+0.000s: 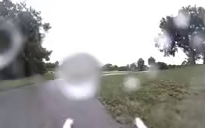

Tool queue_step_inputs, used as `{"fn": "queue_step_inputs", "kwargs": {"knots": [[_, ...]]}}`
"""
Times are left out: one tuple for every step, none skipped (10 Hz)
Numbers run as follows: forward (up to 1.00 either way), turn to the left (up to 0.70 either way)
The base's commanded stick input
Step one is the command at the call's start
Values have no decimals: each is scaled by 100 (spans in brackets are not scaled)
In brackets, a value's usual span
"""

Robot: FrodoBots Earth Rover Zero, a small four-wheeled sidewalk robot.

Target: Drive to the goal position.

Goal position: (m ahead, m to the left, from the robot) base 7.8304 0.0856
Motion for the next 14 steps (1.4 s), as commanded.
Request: {"fn": "queue_step_inputs", "kwargs": {"knots": [[70, 35], [70, 35], [70, 35], [70, 35], [70, 35], [70, 35], [70, 35], [70, 35], [70, 35], [70, 31], [70, 12], [70, 0], [70, 0], [70, 0]]}}
